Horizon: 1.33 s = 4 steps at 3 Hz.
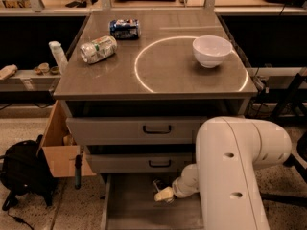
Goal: Pick redbull can from bottom drawer and place on counter
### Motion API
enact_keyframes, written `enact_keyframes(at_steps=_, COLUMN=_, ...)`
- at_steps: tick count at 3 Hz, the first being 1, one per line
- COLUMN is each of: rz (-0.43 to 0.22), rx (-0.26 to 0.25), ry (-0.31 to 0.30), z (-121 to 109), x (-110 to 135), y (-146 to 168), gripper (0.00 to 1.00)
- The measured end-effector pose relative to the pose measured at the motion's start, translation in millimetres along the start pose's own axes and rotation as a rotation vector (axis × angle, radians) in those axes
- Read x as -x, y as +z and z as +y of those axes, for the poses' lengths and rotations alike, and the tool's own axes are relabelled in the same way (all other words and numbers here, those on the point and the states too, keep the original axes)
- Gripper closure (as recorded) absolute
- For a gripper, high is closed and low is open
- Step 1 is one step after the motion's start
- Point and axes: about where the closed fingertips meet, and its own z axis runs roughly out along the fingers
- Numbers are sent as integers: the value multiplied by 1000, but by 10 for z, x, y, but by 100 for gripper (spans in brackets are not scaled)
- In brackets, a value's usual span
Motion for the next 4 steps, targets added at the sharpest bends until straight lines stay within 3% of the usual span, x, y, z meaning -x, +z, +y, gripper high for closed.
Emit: enact_keyframes(at_steps=4, rz=-68, rx=95, ry=104, z=-227, x=23, y=901, gripper=0)
